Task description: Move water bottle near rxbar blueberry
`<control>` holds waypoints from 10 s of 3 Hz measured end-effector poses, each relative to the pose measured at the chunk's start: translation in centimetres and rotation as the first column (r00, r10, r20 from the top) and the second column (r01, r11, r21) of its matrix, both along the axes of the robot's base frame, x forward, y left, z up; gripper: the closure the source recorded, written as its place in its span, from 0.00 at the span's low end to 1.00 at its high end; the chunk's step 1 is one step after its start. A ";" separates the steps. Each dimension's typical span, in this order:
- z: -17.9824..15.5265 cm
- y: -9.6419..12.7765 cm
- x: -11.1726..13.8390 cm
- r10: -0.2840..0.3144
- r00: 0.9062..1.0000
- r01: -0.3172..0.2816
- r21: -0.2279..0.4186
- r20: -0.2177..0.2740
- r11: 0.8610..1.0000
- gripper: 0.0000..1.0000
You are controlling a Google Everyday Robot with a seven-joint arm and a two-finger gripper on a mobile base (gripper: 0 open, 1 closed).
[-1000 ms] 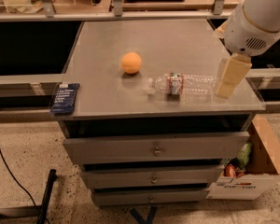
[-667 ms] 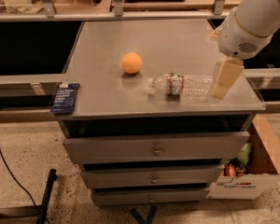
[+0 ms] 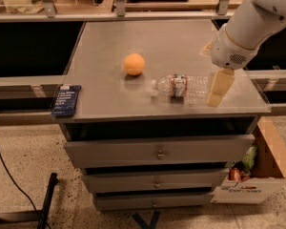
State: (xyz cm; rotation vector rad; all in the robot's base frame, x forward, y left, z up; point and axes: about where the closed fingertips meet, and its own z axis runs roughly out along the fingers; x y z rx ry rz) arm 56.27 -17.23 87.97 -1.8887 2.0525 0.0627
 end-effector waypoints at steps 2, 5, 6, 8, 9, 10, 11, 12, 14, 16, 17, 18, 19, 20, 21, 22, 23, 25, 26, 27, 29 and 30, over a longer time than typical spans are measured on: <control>-3.2 1.1 0.8 0.002 0.998 0.000 0.030 -0.067 1.000 0.00; -5.3 1.5 1.5 -0.011 0.996 0.014 0.039 -0.093 0.999 0.41; -5.9 1.4 1.7 -0.024 0.995 0.025 0.017 -0.092 1.000 0.64; -5.7 1.3 1.7 -0.031 0.996 0.033 0.012 -0.089 0.999 1.00; -5.7 1.3 1.7 -0.031 0.996 0.033 0.012 -0.089 0.999 1.00; -4.4 0.9 1.7 -0.060 0.997 0.060 0.003 -0.051 0.998 1.00; -2.3 0.2 2.5 -0.084 0.996 0.084 -0.005 -0.010 0.996 1.00; -0.2 0.2 3.8 -0.109 0.994 0.109 -0.009 0.013 0.994 1.00; 2.5 4.2 7.1 -0.109 0.994 0.109 0.012 0.011 0.994 1.00; 4.2 9.9 8.7 -0.080 0.996 0.080 0.024 0.024 0.997 1.00; 4.8 12.8 9.3 -0.047 0.999 0.047 0.035 0.017 0.998 1.00; 4.7 15.6 10.0 -0.027 1.000 0.027 0.037 0.000 0.999 1.00; 4.7 18.4 10.0 -0.009 1.000 0.009 0.034 -0.001 0.999 1.00; 4.5 20.5 10.1 0.009 1.000 -0.009 0.033 -0.002 0.999 1.00; 4.5 21.9 10.1 0.077 0.997 -0.078 0.056 0.029 0.995 1.00; 4.2 22.7 10.0 0.187 0.979 -0.192 0.059 0.075 0.980 1.00; 4.1 22.8 10.0 0.187 0.979 -0.192 0.059 0.075 0.980 1.00; 3.6 24.4 9.7 0.286 0.955 -0.292 0.076 0.082 0.954 1.00; 3.7 25.3 10.2 0.333 0.937 -0.342 0.088 0.106 0.936 1.00; 3.1 26.6 10.5 0.380 0.917 -0.391 0.082 0.122 0.917 1.00; 0.5 28.5 13.8 0.466 0.871 -0.474 0.018 0.153 0.880 1.00; -0.9 29.4 15.0 0.499 0.851 -0.503 -0.022 0.163 0.864 1.00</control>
Offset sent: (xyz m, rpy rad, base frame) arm 0.0106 0.0160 -0.0466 0.0414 0.1002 -0.0031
